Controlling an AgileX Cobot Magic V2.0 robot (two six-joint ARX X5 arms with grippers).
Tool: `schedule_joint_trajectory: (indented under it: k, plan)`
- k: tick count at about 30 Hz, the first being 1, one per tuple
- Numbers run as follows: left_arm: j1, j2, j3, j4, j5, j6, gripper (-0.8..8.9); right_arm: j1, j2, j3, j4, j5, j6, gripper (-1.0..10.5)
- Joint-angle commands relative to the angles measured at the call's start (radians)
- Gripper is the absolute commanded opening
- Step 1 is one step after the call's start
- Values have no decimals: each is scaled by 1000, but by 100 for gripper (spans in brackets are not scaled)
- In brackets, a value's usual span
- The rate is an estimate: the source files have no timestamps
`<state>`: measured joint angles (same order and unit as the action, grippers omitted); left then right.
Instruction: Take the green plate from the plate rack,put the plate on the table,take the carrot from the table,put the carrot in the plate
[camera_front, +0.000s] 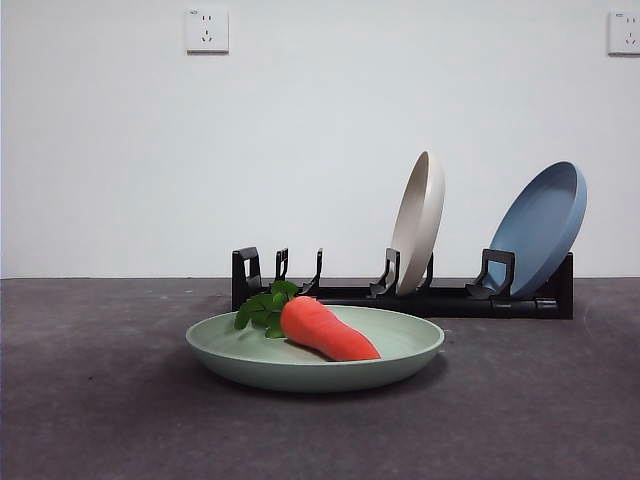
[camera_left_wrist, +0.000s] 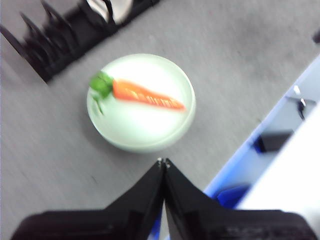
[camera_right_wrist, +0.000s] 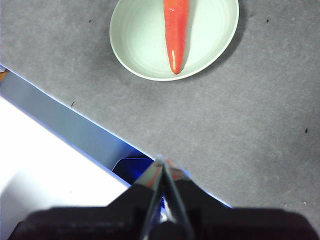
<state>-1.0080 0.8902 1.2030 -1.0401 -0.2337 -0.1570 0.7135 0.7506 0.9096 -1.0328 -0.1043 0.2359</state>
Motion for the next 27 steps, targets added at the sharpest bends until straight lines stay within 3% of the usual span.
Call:
schedule_joint_trajectory:
  k: [1,3,5,9,15,22,27]
  plan:
    - [83,-24,-4,133,-7,192,-4,2,-1,-5,3,3,-6,5]
    - [187,-46,-5,275,19,311,-4,2,-1,-5,3,3,-6,5]
    - [300,-74,-5,392,74,357,-3,2,-1,-5,3,3,-6,5]
    - [556,-150,-7,526,223,364,-4,2,-1,-5,3,3,-6,5]
    - [853,-281,-96,621,242,364,-4,2,-1,-5,3,2,-6,5]
    - [1004,-498,-446,812,244,359,-4,2,-1,-5,3,2,-6,5]
    - [1051,-645,-735,925,319,317,-4,2,-1,-5,3,3,-6,5]
